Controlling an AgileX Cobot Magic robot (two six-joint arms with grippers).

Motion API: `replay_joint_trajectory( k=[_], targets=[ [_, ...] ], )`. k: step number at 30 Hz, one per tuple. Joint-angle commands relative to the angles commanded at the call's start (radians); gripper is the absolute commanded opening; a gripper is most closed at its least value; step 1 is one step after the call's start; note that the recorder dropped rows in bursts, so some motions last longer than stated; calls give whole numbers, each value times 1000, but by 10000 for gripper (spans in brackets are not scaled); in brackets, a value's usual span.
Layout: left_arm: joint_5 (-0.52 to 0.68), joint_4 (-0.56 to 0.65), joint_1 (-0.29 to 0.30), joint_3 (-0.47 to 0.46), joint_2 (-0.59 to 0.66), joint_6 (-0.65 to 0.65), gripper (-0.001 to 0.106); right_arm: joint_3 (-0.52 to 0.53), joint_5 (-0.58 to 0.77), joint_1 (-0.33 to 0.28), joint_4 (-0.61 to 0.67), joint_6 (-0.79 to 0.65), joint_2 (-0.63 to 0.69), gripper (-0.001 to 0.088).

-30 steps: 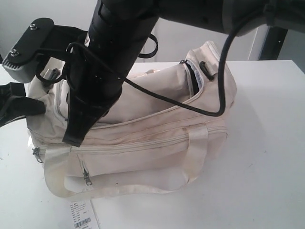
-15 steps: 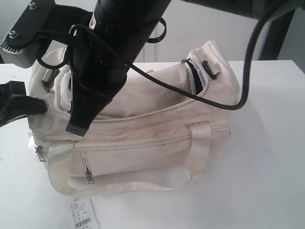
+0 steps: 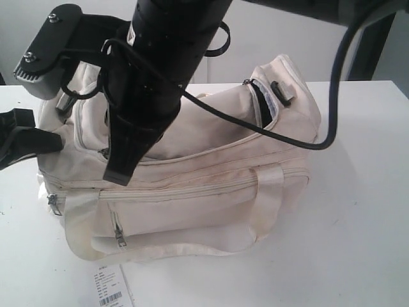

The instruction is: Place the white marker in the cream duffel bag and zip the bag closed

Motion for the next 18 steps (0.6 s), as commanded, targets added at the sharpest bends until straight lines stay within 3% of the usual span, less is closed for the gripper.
replay_joint_trajectory(
  k=[18],
  targets=[
    [-12,0,0,0,0,0,0,0,34,0,-126,28,-2,0]
  ],
)
